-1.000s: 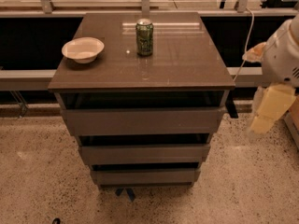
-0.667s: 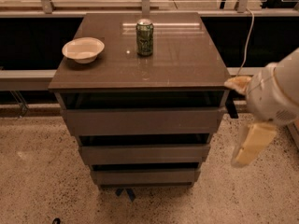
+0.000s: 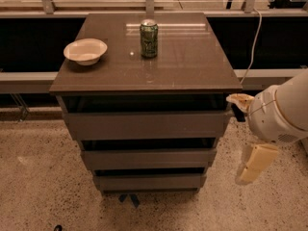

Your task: Open bottom drawer

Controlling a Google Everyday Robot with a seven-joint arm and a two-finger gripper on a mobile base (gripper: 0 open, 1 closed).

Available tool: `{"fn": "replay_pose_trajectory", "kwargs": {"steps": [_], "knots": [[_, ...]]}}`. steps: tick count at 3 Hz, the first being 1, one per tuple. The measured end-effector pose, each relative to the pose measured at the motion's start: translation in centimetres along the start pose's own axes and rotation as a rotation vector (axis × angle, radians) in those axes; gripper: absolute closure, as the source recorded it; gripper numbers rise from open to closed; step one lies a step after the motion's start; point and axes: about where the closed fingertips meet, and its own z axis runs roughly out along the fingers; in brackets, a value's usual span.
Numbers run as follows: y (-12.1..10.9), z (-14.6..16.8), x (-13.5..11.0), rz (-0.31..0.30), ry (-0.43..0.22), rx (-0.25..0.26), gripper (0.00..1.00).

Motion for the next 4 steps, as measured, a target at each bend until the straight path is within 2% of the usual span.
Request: {"fn": "replay_pose_trajectory", "kwargs": {"steps": [1, 2, 3, 4], "knots": [[-0.1, 3.8, -1.2, -0.051, -0.002, -0.094, 0.00], [2.4, 10.8, -3.0, -0.110, -0.053, -0.158, 0.00], [5.6, 17.4, -2.3, -0.140, -0.054, -0.158, 0.00], [4.4, 17.9, -2.7, -0.138, -0.067, -0.095, 0.00]]}}
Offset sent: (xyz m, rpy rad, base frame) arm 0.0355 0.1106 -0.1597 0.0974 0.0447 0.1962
